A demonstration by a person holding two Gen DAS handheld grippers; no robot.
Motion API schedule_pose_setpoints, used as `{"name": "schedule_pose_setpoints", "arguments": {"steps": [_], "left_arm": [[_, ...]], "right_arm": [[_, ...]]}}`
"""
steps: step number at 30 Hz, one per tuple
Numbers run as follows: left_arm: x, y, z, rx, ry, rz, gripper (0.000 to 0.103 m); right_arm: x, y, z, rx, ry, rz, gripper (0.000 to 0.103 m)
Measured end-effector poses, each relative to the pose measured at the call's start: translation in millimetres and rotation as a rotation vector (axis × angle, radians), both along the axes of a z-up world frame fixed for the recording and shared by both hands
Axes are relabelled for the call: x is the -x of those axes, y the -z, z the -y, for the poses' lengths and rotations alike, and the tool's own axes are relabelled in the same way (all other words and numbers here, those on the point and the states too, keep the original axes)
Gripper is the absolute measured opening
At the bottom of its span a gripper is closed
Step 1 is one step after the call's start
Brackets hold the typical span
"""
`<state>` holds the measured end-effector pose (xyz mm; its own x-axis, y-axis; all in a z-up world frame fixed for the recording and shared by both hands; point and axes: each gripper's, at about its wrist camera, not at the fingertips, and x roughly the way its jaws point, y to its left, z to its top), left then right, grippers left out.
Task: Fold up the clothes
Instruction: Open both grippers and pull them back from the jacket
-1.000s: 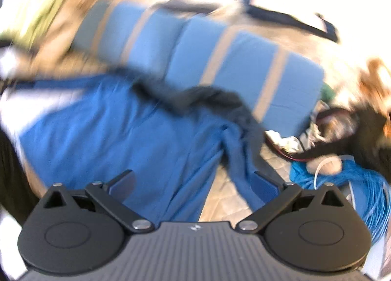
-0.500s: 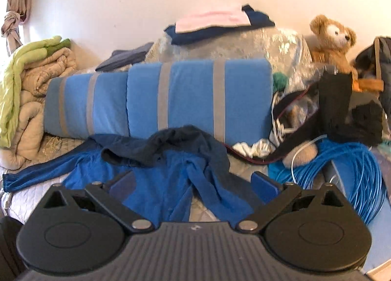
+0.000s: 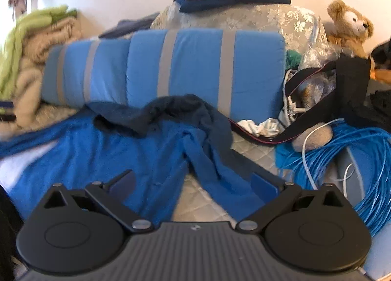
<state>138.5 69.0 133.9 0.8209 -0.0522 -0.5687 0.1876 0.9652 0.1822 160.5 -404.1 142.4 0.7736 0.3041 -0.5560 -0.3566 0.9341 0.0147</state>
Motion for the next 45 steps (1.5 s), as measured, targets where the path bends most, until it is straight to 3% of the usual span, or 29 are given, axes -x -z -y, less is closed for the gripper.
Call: {"name": "schedule_pose_setpoints", "arguments": {"steps": [14,21,26,33,36,38,45], "left_arm": [[-7.0,36.5,-13.1,-0.012,0.018,-0.062,0.079],[5.1,31.0,-60.8,0.100,-0.066,-0.105,0.079],[32.6,20.6,-90.6,0.194,-0.148,-0.088,0.079],[78.1,-37.9,-85.6,0.253,-0.149,0.028,0.079],[92.9,-68.6,-71.3,0.239,-0.127,0.092,0.079],[98.1,-67.1,-66.1,0.223,-0.118,0.097,0.079],[99.1,-38.1,-59.2,0.175,-0.105,0.056,0.079]], "right_arm": [[-15.0,38.5,-10.1,0.001,-0.026,-0.089,0.103],[-10.1,50.9,-4.5,-0.066,-0.012,-0.155,0.103],[-0.4,52.8,2.3,-0.109,0.035,-0.166,0.103],[31.9,13.5,3.3,-0.134,0.047,-0.068,0.103],[48.9,-14.8,2.6,-0.124,0.037,-0.005,0.103],[59.9,-32.6,2.5,-0.117,0.036,0.029,0.103],[75.6,-38.0,-11.2,-0.130,0.019,0.031,0.103]]}}
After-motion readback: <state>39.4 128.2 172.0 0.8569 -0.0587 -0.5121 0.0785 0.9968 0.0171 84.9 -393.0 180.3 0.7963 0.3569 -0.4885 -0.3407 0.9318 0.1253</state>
